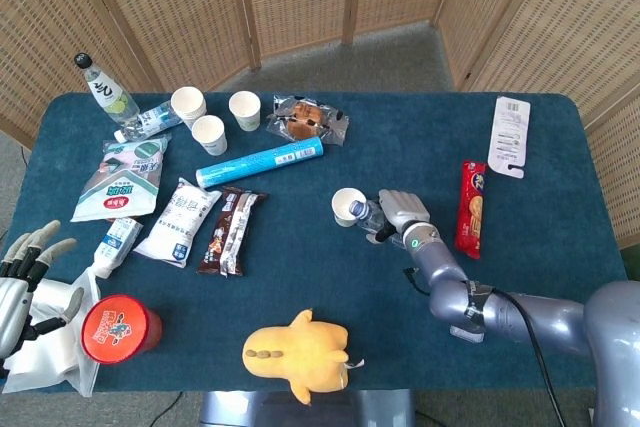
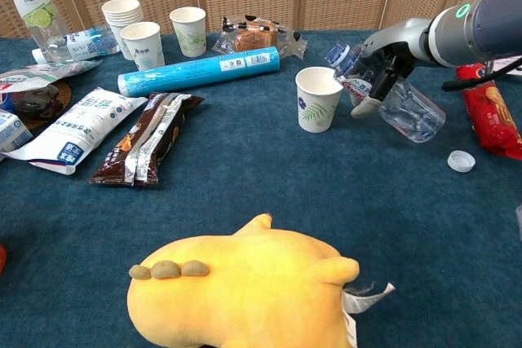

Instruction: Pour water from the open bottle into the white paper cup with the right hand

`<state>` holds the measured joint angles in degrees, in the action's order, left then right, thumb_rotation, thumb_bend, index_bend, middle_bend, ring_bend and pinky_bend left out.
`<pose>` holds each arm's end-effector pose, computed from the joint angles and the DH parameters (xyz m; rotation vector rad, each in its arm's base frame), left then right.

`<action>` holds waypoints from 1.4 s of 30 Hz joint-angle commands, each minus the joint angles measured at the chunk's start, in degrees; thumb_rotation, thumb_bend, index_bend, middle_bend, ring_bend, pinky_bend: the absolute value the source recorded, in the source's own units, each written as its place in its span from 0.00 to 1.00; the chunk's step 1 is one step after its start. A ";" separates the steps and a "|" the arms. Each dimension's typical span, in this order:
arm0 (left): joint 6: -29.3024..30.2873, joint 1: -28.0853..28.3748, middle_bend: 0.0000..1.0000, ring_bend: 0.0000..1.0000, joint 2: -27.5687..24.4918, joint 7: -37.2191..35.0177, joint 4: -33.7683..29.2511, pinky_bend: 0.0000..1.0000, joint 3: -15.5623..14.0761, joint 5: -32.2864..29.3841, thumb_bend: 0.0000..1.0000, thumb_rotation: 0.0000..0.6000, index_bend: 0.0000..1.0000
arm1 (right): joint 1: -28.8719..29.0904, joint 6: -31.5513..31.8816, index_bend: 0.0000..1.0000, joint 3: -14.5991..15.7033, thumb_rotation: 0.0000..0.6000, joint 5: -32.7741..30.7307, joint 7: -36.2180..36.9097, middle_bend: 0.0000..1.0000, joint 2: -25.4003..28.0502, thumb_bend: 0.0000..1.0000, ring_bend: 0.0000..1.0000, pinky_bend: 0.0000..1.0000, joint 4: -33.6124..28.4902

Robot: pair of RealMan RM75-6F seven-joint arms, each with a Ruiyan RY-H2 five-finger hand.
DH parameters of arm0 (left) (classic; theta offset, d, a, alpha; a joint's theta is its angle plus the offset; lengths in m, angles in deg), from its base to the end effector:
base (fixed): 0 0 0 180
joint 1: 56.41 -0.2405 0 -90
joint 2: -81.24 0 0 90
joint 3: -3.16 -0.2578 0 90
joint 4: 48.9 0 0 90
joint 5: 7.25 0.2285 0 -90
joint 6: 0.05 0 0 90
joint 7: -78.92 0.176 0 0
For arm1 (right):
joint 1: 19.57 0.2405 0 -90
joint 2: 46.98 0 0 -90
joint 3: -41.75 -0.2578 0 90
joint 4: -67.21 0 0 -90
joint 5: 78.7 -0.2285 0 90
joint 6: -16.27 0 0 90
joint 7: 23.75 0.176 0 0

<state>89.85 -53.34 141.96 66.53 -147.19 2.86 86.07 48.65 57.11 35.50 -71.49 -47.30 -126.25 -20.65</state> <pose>-0.2880 0.1902 0.1485 -1.3681 -1.0585 -1.1637 -0.1155 -0.4325 -0.0350 1.6978 -1.4843 0.5953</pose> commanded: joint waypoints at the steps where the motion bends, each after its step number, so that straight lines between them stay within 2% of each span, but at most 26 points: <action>1: 0.11 -0.17 0.06 0.00 0.15 -0.44 0.42 0.00 -0.05 -0.22 0.46 0.58 0.16 | 2.68 -0.05 0.56 2.17 1.00 -3.69 -3.39 0.72 -1.08 0.32 0.54 0.52 1.82; 19: 0.64 -0.59 0.06 0.00 0.73 -2.30 2.40 0.00 0.00 -0.66 0.46 0.59 0.16 | 11.02 0.27 0.56 7.08 1.00 -18.56 -16.23 0.72 -2.30 0.31 0.54 0.52 4.28; 25: 0.64 -0.59 0.06 0.00 0.82 -2.36 2.51 0.00 -0.01 -0.61 0.46 0.59 0.16 | 12.92 0.57 0.56 7.49 1.00 -22.66 -19.69 0.72 -2.12 0.31 0.54 0.53 4.35; 35: 0.78 -0.59 0.06 0.00 0.55 -2.15 2.20 0.00 0.19 -0.66 0.47 0.58 0.16 | 12.48 1.65 0.56 6.43 1.00 -23.03 -20.74 0.73 -0.46 0.31 0.54 0.53 3.13; 42: 0.50 -0.49 0.06 0.00 1.00 -2.16 2.44 0.00 0.05 -0.54 0.47 0.58 0.16 | 14.69 4.05 0.55 7.22 1.00 -25.89 -25.92 0.72 -0.12 0.31 0.54 0.53 1.92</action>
<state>90.36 -53.84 142.95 64.38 -144.74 2.92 85.53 62.51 60.30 42.47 -96.35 -71.87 -126.50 -18.34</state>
